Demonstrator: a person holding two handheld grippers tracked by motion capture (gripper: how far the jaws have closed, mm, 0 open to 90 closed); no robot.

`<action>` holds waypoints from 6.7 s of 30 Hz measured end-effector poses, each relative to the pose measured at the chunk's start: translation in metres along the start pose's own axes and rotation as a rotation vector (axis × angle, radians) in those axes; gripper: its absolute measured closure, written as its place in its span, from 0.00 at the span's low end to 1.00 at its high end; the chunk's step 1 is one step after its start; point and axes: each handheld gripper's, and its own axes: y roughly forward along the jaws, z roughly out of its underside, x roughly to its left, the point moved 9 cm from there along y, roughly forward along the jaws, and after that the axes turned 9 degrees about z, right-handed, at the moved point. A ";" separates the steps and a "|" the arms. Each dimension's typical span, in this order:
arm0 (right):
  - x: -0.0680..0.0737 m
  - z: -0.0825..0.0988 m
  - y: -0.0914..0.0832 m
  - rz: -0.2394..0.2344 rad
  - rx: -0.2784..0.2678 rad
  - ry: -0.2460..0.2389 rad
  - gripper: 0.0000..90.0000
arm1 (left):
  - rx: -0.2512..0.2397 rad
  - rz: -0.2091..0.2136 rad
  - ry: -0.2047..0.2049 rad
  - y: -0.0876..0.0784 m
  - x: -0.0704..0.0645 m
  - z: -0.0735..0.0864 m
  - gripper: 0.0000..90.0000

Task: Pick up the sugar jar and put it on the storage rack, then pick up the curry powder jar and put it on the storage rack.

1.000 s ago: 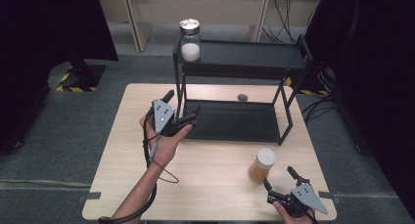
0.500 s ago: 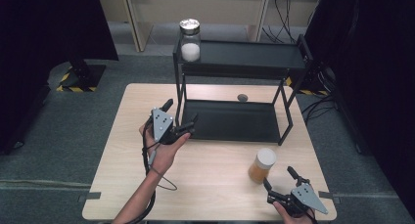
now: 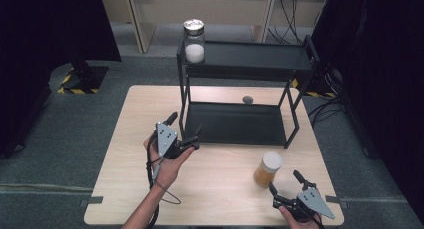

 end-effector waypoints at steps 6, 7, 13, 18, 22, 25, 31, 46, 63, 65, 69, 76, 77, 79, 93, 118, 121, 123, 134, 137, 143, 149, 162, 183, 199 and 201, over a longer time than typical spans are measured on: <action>0.000 0.000 0.000 0.000 0.001 0.001 0.06 | 0.011 0.004 -0.002 -0.005 -0.001 0.008 0.12; 0.000 0.000 0.000 -0.001 0.001 0.001 0.06 | 0.013 0.004 -0.002 -0.006 -0.002 0.010 0.12; 0.000 0.000 0.000 -0.001 0.000 -0.001 0.06 | 0.029 0.009 -0.018 -0.012 -0.004 0.022 0.12; 0.000 0.000 0.000 0.000 0.000 0.000 0.06 | 0.037 0.016 -0.019 -0.018 -0.006 0.033 0.12; 0.000 0.000 0.000 0.000 0.000 -0.001 0.06 | 0.047 0.013 -0.027 -0.022 -0.007 0.041 0.12; 0.000 0.000 0.000 0.001 -0.002 -0.001 0.06 | 0.053 0.014 -0.034 -0.024 -0.008 0.046 0.12; 0.000 0.000 0.000 0.001 -0.002 0.001 0.06 | 0.071 0.020 -0.050 -0.031 -0.010 0.061 0.12; 0.000 0.001 -0.001 -0.001 -0.004 0.007 0.06 | 0.132 0.027 -0.085 -0.039 -0.014 0.091 0.11; 0.000 0.000 -0.001 -0.002 -0.004 0.002 0.06 | 0.150 0.033 -0.087 -0.039 -0.016 0.101 0.11; 0.000 0.001 -0.001 0.000 -0.005 0.000 0.06 | 0.152 0.032 -0.097 -0.039 -0.015 0.101 0.11; 0.000 0.000 -0.001 -0.002 -0.002 0.001 0.06 | 0.159 0.034 -0.098 -0.038 -0.015 0.100 0.11; -0.001 0.000 0.000 -0.010 -0.002 0.010 0.06 | 0.155 0.035 -0.094 -0.039 -0.015 0.101 0.11; -0.002 0.000 -0.001 -0.014 0.000 0.018 0.06 | 0.154 0.034 -0.094 -0.039 -0.015 0.101 0.11; -0.001 -0.001 -0.002 -0.020 -0.004 0.029 0.06 | 0.156 0.034 -0.092 -0.038 -0.015 0.100 0.11; 0.010 -0.026 0.011 -0.087 -0.027 0.014 0.10 | 0.163 0.039 -0.088 -0.038 -0.015 0.100 0.11; 0.016 -0.033 0.038 -0.063 -0.002 -0.013 0.37 | 0.164 0.043 -0.087 -0.038 -0.015 0.100 0.11; 0.016 -0.035 0.037 -0.062 0.007 -0.006 0.38 | 0.163 0.042 -0.087 -0.038 -0.015 0.100 0.11; 0.016 -0.036 0.036 -0.053 0.003 0.001 0.38 | 0.162 0.042 -0.087 -0.038 -0.015 0.100 0.11; 0.015 -0.067 0.030 -0.021 -0.088 0.017 0.38 | 0.163 0.041 -0.084 -0.038 -0.016 0.100 0.11; 0.014 -0.075 0.031 -0.009 -0.109 0.024 0.38 | 0.162 0.040 -0.084 -0.038 -0.016 0.100 0.11; 0.014 -0.090 0.036 0.010 -0.141 0.026 0.38 | 0.158 0.039 -0.083 -0.038 -0.016 0.100 0.11; 0.012 -0.103 0.039 0.033 -0.174 0.037 0.38 | 0.156 0.037 -0.085 -0.038 -0.016 0.100 0.11; 0.007 -0.133 0.048 0.062 -0.220 0.032 0.38 | 0.153 0.036 -0.083 -0.039 -0.016 0.101 0.11; 0.003 -0.174 0.067 0.083 -0.281 0.034 0.38 | 0.152 0.037 -0.082 -0.039 -0.016 0.101 0.11; -0.002 -0.190 0.081 0.093 -0.286 0.037 0.38 | 0.155 0.036 -0.078 -0.038 -0.017 0.101 0.11; -0.002 -0.193 0.082 0.094 -0.288 0.033 0.38 | 0.156 0.035 -0.075 -0.038 -0.017 0.100 0.11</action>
